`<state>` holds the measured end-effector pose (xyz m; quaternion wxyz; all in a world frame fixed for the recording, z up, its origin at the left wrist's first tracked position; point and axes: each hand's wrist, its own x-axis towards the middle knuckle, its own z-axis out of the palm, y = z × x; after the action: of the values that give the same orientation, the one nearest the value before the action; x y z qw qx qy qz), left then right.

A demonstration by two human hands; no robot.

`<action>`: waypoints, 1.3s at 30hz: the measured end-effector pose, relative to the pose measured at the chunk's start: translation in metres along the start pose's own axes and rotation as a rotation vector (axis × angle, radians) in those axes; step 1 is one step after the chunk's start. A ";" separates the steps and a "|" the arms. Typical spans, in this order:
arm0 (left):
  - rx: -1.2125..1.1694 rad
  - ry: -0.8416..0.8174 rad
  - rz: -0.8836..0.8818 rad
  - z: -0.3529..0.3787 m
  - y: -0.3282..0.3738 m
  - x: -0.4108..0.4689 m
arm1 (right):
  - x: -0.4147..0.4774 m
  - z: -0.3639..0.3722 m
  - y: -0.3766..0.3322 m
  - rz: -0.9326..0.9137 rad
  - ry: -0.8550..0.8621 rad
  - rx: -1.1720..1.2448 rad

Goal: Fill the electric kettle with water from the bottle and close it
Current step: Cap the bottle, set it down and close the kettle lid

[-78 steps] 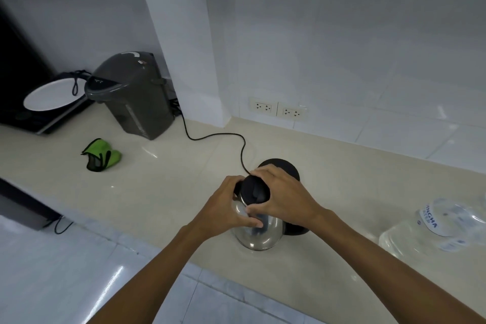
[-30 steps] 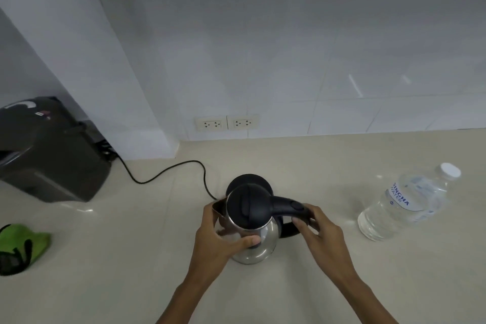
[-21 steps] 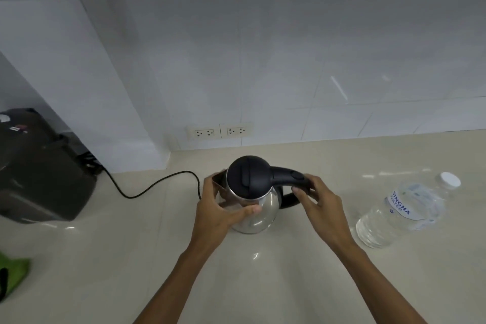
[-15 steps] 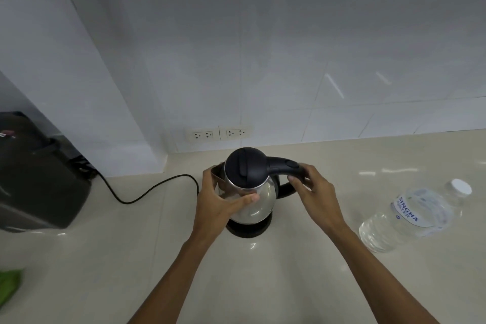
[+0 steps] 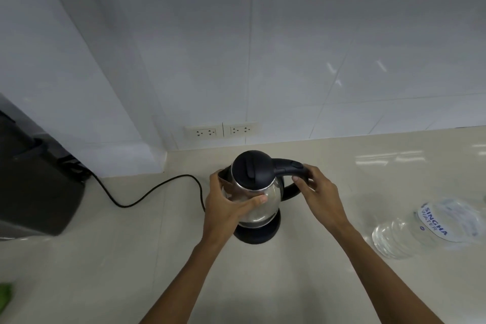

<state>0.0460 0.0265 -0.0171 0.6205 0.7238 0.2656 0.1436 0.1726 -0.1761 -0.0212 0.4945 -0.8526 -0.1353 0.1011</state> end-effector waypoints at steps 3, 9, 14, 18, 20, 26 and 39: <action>0.006 0.013 -0.003 0.003 -0.001 -0.001 | -0.001 0.000 0.003 0.002 -0.004 -0.014; 0.025 0.022 0.009 0.006 -0.002 -0.006 | -0.008 -0.003 0.008 0.008 0.006 -0.006; 0.025 0.019 0.004 0.006 -0.001 -0.010 | -0.011 -0.004 0.009 0.009 -0.002 0.010; 0.015 0.025 0.004 0.006 -0.004 -0.016 | -0.015 -0.005 0.010 0.003 -0.012 0.015; 0.018 0.027 0.008 0.007 -0.004 -0.017 | -0.016 -0.006 0.010 0.003 -0.012 0.015; 0.038 0.014 0.018 0.011 -0.006 -0.022 | -0.016 -0.011 0.012 0.031 -0.026 0.038; 0.104 -0.070 0.025 0.009 -0.007 -0.025 | -0.020 -0.018 0.013 0.121 -0.070 0.134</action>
<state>0.0292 0.0055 -0.0223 0.5891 0.7629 0.2418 0.1119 0.1612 -0.2030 -0.0231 0.5385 -0.8202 -0.0937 0.1690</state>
